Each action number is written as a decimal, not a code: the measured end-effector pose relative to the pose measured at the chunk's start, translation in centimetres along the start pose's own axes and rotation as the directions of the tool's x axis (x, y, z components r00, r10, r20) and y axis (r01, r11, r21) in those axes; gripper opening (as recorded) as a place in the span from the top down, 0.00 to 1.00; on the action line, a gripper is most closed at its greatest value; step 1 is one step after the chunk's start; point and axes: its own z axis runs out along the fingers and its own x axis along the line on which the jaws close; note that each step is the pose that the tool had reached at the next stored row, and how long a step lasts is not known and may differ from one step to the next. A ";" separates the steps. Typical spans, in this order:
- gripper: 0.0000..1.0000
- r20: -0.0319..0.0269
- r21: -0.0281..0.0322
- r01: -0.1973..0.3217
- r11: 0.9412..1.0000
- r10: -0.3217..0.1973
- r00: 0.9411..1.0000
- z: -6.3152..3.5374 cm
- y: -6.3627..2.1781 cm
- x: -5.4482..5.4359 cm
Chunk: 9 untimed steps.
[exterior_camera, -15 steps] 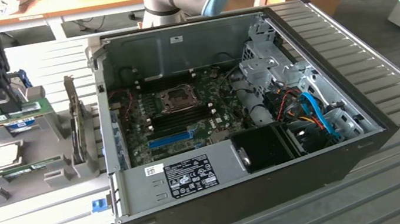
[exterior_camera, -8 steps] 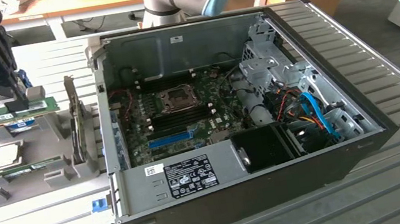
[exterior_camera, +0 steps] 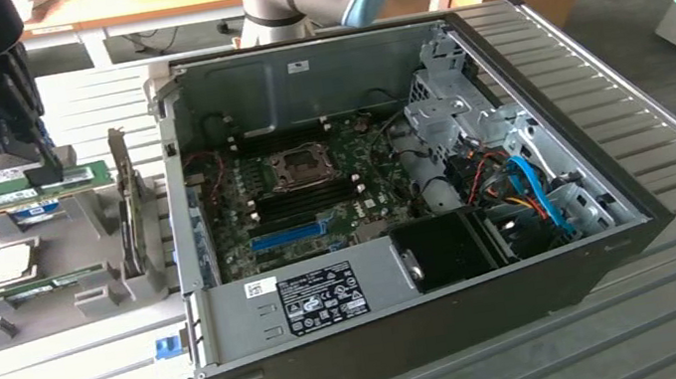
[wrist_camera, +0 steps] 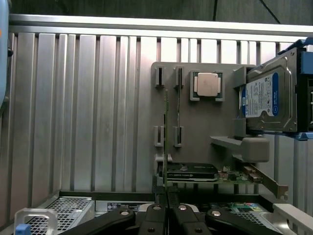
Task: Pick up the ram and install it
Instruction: 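Pick up the ram and move it above insertion slot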
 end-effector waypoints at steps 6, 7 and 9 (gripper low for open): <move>0.88 0.000 0.000 0.000 1.000 0.000 1.000 -0.03 -0.74 0.0; 0.88 0.000 0.000 0.000 1.000 0.000 1.000 -0.03 -0.86 0.0; 0.88 0.000 0.000 0.000 1.000 0.000 1.000 -0.05 -1.10 0.0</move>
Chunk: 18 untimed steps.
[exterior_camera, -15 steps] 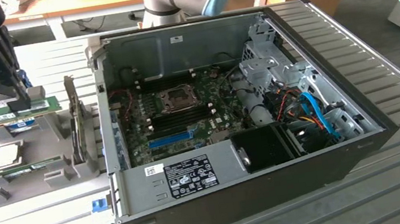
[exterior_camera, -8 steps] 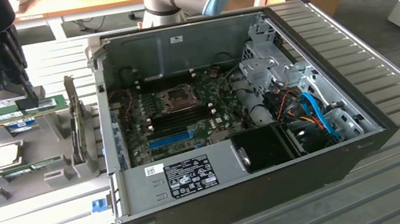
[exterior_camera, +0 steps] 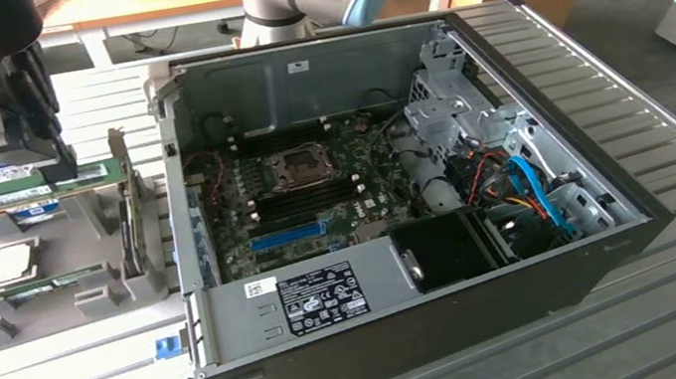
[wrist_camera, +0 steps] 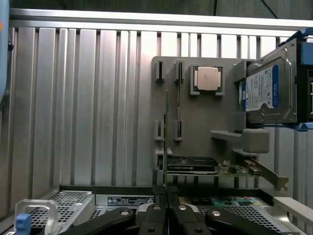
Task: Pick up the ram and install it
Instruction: 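Pick up the ram and move it above insertion slot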
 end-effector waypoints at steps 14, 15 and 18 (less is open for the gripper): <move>0.88 0.000 0.000 0.000 1.000 0.000 1.000 -0.06 -1.75 0.0; 0.88 0.000 0.000 0.000 1.000 0.000 1.000 -0.07 -1.90 0.0; 0.88 0.000 0.000 0.000 1.000 0.000 1.000 -0.08 -2.35 0.0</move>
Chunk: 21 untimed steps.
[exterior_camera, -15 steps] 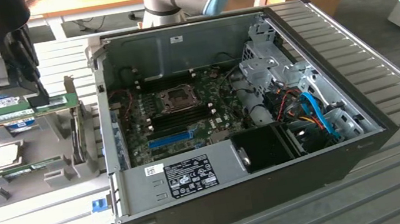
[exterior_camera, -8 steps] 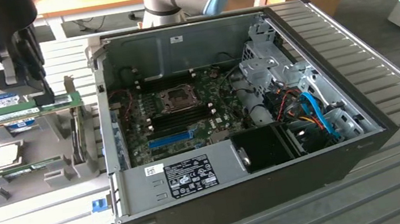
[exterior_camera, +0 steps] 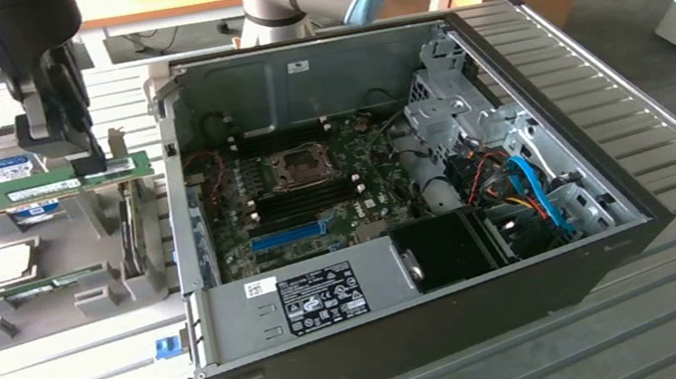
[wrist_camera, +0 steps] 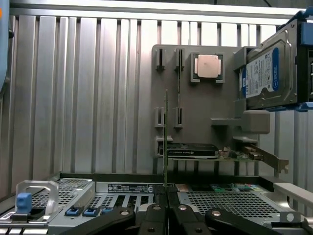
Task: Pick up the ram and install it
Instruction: 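Pick up the ram and move it above insertion slot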
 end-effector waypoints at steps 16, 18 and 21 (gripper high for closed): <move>0.88 0.000 -0.004 0.000 1.000 0.000 1.000 -0.09 -2.46 0.0; 0.88 0.000 -0.006 0.000 1.000 0.000 1.000 -0.10 -2.80 0.0; 0.88 0.000 -0.008 0.000 1.000 0.000 1.000 -0.13 -3.35 0.0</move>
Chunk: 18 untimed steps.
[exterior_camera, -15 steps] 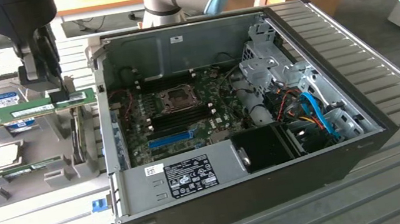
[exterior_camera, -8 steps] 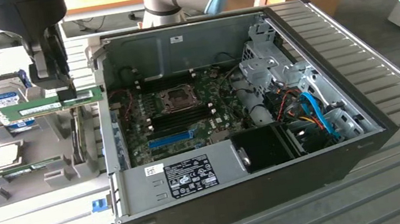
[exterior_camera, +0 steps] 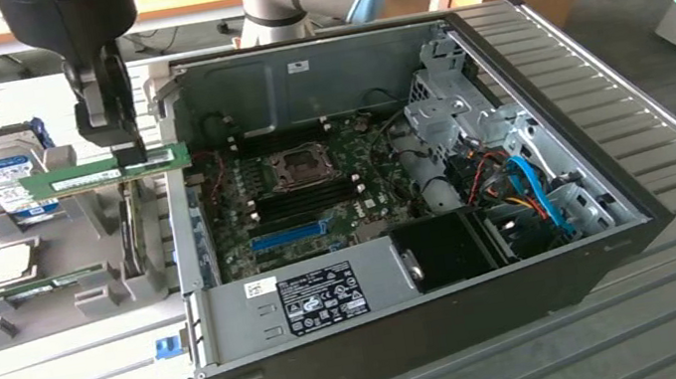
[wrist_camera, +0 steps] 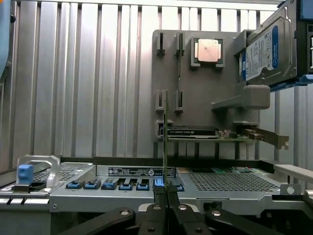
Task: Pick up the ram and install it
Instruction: 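Pick up the ram and move it above insertion slot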
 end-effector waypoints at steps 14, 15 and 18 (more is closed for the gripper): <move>0.88 -0.002 -0.017 0.000 1.000 0.000 1.000 -0.11 -2.53 0.1; 0.88 -0.002 -0.019 0.000 1.000 0.000 1.000 -0.12 -2.73 0.1; 0.88 -0.003 -0.024 -0.001 1.000 0.000 1.000 -0.14 -3.35 0.1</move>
